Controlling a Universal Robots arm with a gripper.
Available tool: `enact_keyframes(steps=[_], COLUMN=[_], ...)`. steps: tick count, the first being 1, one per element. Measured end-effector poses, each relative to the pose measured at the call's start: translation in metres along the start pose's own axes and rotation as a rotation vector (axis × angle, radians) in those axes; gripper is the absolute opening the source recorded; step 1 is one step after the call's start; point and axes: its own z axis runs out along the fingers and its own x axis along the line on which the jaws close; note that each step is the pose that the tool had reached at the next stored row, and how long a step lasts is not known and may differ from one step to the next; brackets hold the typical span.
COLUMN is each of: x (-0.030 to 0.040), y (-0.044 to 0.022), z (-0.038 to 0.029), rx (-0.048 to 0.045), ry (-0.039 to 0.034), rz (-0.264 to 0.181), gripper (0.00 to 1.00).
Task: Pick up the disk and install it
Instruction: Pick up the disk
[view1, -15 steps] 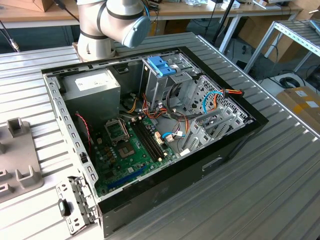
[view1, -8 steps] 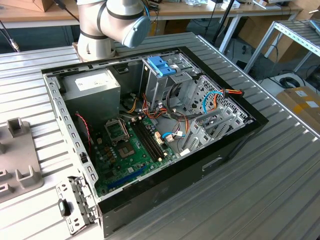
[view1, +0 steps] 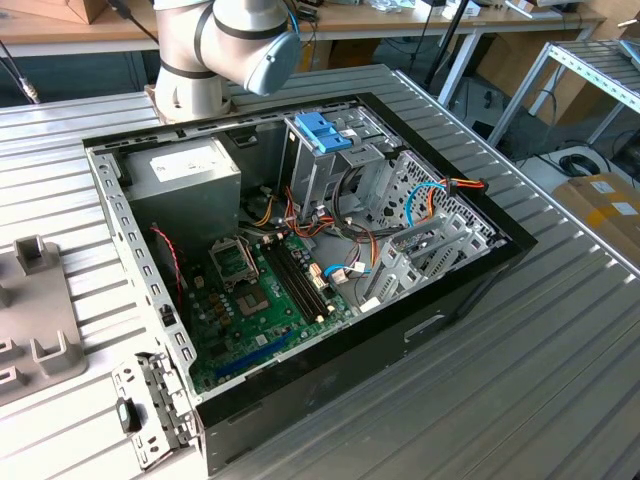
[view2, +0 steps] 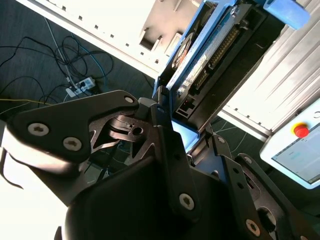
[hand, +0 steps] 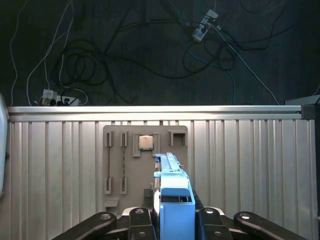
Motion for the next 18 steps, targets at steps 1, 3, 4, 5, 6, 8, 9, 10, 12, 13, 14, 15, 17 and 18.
enact_keyframes(steps=[1,3,4,5,6,8,9,10,12,13,14,15,17,18], x=[0.0002,0.0009,0.0011,0.0013,0.0014,0.0018,0.0019,0.002,0.0021,0.0022,0.0023,0.0025,0.0028,0.0031], y=[0.0,-0.0001,-0.0002,-0.0002,-0.0003,-0.0003,-0.0004,-0.0004,-0.0004,-0.0004,-0.0004,-0.0004,-0.0004,-0.0004], z=[0.0,0.0,-0.0001,-0.0001,-0.0001,-0.0001,-0.0001,-0.0001,-0.0002,-0.0002,-0.0002,-0.0002,-0.0002,-0.0002], rx=[0.0,0.0,-0.0001,-0.0001,0.0,0.0,0.0,0.0,0.0,0.0,0.0,0.0,0.0,0.0], ry=[0.0,0.0,0.0,0.0,0.0,0.0,0.0,0.0,0.0,0.0,0.0,0.0,0.0,0.0], rz=[0.0,0.0,0.0,0.0,0.0,0.0,0.0,0.0,0.0,0.0,0.0,0.0,0.0,0.0], gripper=[0.37,0.37,0.37,0.37,0.37,0.37,0.37,0.37,0.37,0.37,0.37,0.37,0.37,0.37])
